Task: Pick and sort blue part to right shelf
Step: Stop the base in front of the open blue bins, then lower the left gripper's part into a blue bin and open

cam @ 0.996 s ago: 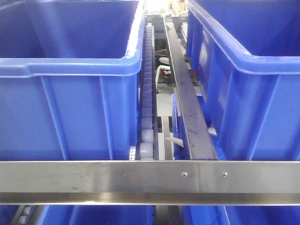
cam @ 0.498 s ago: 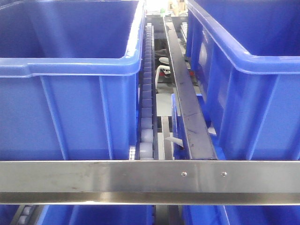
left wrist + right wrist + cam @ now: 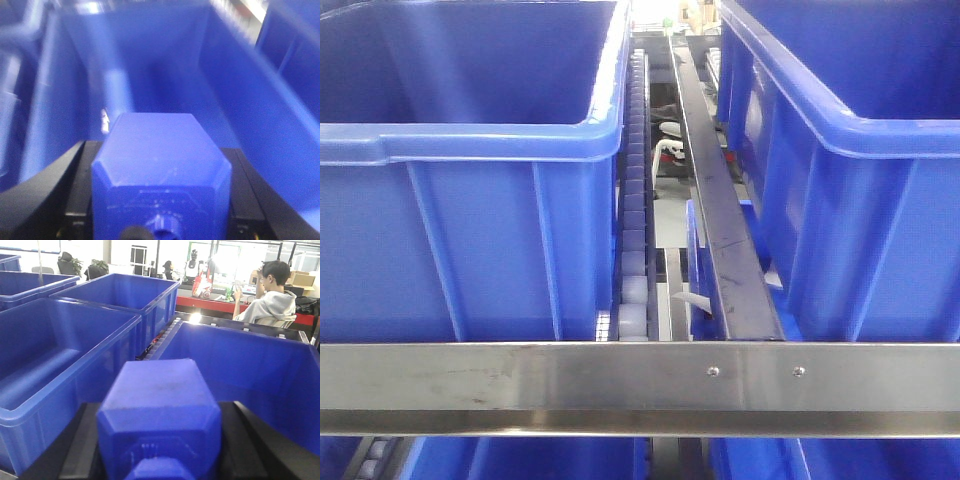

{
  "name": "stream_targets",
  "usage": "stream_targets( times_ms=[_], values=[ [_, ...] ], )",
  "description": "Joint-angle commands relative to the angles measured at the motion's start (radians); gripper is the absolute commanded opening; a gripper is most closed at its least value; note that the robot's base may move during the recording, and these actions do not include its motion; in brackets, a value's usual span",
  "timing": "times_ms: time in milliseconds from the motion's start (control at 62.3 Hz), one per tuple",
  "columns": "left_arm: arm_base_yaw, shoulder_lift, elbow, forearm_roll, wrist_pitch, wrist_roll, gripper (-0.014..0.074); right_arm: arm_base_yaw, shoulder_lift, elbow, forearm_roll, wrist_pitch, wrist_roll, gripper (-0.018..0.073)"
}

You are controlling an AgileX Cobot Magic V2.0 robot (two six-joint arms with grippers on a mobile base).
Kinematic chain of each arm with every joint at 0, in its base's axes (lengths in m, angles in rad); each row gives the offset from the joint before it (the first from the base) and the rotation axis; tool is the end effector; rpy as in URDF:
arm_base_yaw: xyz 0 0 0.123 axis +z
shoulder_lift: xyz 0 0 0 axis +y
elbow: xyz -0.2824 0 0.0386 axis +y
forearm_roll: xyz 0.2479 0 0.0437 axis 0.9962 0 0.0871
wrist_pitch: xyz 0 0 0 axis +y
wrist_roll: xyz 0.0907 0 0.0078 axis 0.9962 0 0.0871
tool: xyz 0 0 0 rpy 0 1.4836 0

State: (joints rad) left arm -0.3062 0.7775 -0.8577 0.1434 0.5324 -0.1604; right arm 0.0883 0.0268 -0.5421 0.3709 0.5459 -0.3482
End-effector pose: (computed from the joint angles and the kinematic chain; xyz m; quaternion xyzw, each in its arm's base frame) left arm 0.1492 -0.0402 0.3799 0.0900 0.8172 -0.0676 0.5653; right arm 0.0005 0.0173 0.3370 -0.1084 0.6674 0.0862 0.7317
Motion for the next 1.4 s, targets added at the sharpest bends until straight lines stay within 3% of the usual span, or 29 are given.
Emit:
stream_targets(
  times_ms=[0,498,723,964,1092,1285,1381],
  values=[
    [-0.003,0.139,-0.100,-0.011,-0.084,0.002,0.0312,-0.001,0.020,-0.026,0.020,-0.096,0.003,0.0194],
    [-0.003,0.831,-0.424,-0.045,-0.091,-0.004,0.0312,-0.001,0.020,-0.026,0.020,-0.093,0.003,0.0194],
    [-0.003,0.966,-0.480,-0.098,-0.097,-0.004,0.0313,-0.001,0.020,-0.026,0.020,-0.092,0.003,0.0194],
    [-0.003,1.037,-0.483,-0.103,-0.088,-0.004,0.0322,-0.001,0.020,-0.026,0.020,-0.092,0.003,0.0194],
    [-0.003,1.042,-0.483,-0.103,-0.075,-0.004,0.0408,-0.001,0.020,-0.026,0.020,-0.092,0.003,0.0194],
    [-0.003,1.042,-0.512,-0.103,-0.027,-0.004,0.0642,-0.001,0.020,-0.026,0.020,-0.092,0.003,0.0194],
    [-0.003,1.042,-0.551,-0.103,0.023,-0.004,0.0689,-0.001,0.020,-0.026,0.020,-0.092,0.003,0.0194]
  ],
)
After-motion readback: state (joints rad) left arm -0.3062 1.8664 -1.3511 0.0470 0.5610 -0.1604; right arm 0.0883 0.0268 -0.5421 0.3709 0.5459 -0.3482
